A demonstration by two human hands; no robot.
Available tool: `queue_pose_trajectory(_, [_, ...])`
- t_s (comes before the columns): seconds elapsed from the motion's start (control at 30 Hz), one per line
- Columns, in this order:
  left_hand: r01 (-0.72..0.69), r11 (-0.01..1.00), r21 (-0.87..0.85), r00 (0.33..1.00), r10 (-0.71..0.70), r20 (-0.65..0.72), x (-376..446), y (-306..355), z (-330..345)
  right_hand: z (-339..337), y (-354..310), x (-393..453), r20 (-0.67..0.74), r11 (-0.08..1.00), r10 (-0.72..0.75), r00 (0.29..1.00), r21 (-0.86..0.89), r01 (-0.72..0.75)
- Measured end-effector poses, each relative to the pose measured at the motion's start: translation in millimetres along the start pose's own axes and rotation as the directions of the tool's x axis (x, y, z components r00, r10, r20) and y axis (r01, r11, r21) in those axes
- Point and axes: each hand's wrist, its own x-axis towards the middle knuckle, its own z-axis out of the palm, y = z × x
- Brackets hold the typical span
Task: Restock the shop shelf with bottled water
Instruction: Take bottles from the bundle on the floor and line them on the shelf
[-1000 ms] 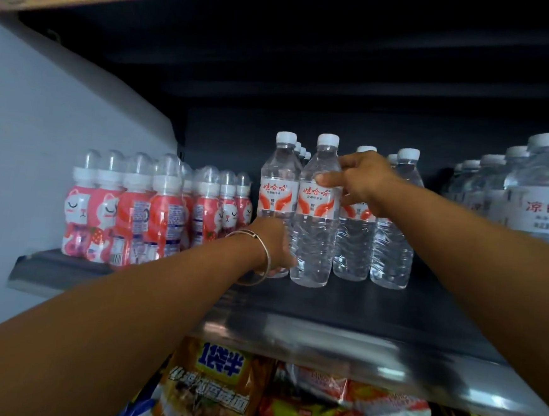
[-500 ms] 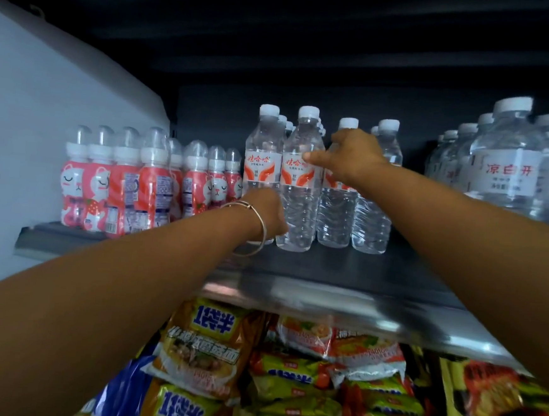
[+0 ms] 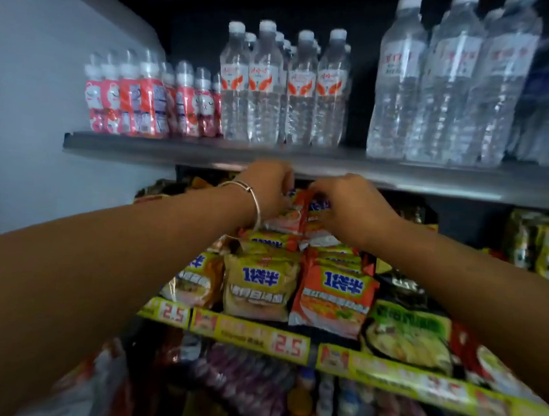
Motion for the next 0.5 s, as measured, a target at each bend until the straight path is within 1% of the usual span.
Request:
queue_pose_trajectory(0.1, [-0.002,1.0,-0.018,0.995,0.003,0.096,-42.5,11.3,55.3,41.1,5.2,-56.4,0.176,0.998,0.041,0.984,-0.046,-0.034])
queue_pose_trajectory(0.2, [0.011,1.0,-0.014,0.973,-0.008,0.229,-79.8,13.3,118.3,89.0,17.8,-106.1,0.355,0.994,0.105,0.929,-0.022,-0.104])
queue_pose_trajectory(0.33, [0.048,0.998,-0.038,0.925,-0.03,0.378,-127.0,16.0,204.8,159.3,38.0,-167.3,0.492,0.986,0.139,0.859,0.014,-0.168])
queue_pose_trajectory(0.5, [0.093,0.994,-0.056,0.876,-0.055,0.48,-186.1,13.1,315.0,259.4,54.6,-237.4,0.65,0.966,0.14,0.747,0.074,-0.246])
